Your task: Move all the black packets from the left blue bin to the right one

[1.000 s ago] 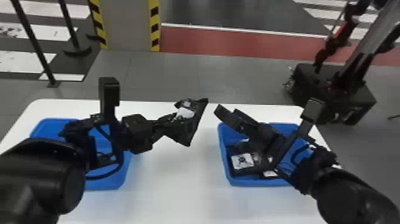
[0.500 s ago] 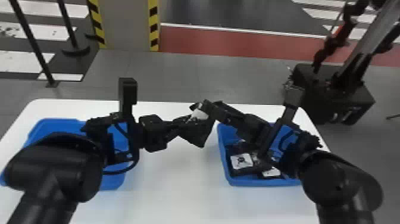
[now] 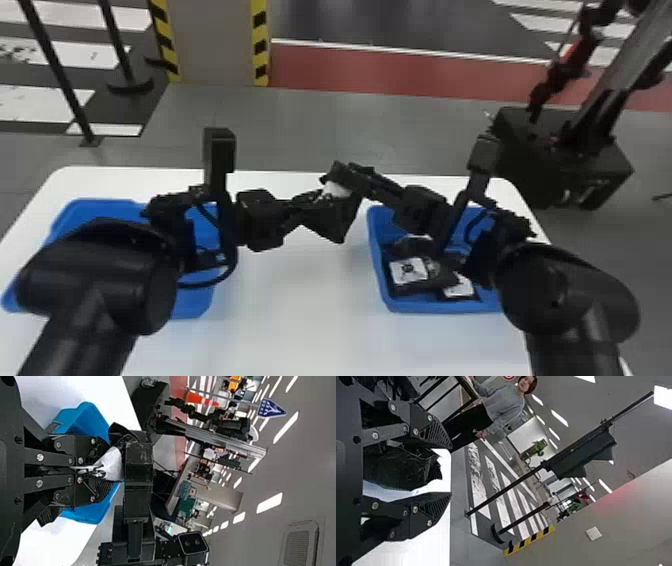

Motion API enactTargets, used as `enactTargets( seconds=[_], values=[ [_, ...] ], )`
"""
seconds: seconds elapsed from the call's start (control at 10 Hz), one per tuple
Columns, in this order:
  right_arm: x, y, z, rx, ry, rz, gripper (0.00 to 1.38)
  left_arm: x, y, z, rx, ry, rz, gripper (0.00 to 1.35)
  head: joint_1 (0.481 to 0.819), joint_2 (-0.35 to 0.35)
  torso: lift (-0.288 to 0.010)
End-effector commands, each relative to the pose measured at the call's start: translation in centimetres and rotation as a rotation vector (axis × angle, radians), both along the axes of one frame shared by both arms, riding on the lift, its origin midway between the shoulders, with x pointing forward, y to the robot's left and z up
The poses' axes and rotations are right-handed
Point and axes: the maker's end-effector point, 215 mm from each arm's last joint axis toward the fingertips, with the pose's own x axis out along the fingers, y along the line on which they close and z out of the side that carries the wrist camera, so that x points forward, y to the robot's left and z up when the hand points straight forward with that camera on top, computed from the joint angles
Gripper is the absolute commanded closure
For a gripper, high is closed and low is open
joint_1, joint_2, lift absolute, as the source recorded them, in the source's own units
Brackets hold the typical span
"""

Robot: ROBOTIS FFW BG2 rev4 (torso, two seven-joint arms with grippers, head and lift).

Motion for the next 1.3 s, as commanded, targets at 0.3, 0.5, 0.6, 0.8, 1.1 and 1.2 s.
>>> enactTargets(
  seconds=[0.3, 0.5, 0.6, 0.8, 1.1, 1.2],
  values=[
    [-0.6, 1.1, 0.8, 0.146, -0.042, 0.036, 1.28, 0.9, 1.0, -0.3, -0.025, 0.003, 0.080, 0.75, 0.695, -0.112, -0.110],
    [0.1, -0.7, 1.5, 0.166, -0.074, -0.007, 1.28, 1.2, 1.9, -0.4, -0.041, -0.003, 0.117, 0.50, 0.695, -0.100, -0.110],
    [0.7, -3.8, 0.9, 0.147, -0.074, -0.072, 1.28, 1.1, 2.7, -0.9, -0.039, -0.005, 0.133, 0.37, 0.695, -0.102, -0.110],
    [0.9, -11.1, -1.8, 0.086, -0.034, -0.227, 1.28, -0.4, 6.4, -2.1, -0.031, 0.014, 0.209, 0.18, 0.695, -0.133, -0.110],
    [1.0, -19.8, -8.7, -0.001, 0.077, -0.399, 1.28, -2.9, 12.7, -1.5, 0.000, -0.019, 0.335, 0.14, 0.695, -0.180, -0.110],
    [1.0, -22.4, -10.6, 0.010, 0.109, -0.451, 1.28, -3.6, 14.7, -0.7, 0.010, -0.037, 0.376, 0.14, 0.695, -0.191, -0.110]
  ],
)
